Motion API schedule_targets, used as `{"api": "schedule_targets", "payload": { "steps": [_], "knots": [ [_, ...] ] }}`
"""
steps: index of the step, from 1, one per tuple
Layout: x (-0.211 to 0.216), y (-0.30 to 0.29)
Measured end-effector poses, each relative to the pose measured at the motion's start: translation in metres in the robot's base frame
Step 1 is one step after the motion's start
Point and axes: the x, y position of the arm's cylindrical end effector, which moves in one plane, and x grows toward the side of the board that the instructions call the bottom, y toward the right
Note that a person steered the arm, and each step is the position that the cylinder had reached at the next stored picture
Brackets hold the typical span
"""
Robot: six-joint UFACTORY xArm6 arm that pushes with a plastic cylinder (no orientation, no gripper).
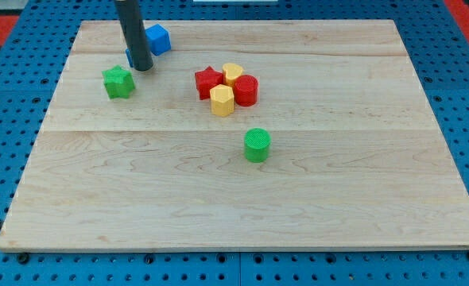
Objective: Place the green star below the triangle
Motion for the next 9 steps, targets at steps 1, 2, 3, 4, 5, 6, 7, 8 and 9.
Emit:
{"api": "schedule_targets", "payload": {
  "steps": [1,2,3,4,5,6,7,8,9],
  "knots": [
    [-0.015,-0.038],
    [-0.021,-0.082],
    [0.029,-0.096],
    [0.080,-0.064],
    [0.078,-0.005],
    [0.031,-0.013],
    [0.085,-0.020],
    [0.081,-0.084],
    [0.051,-0.066]
  ]
}}
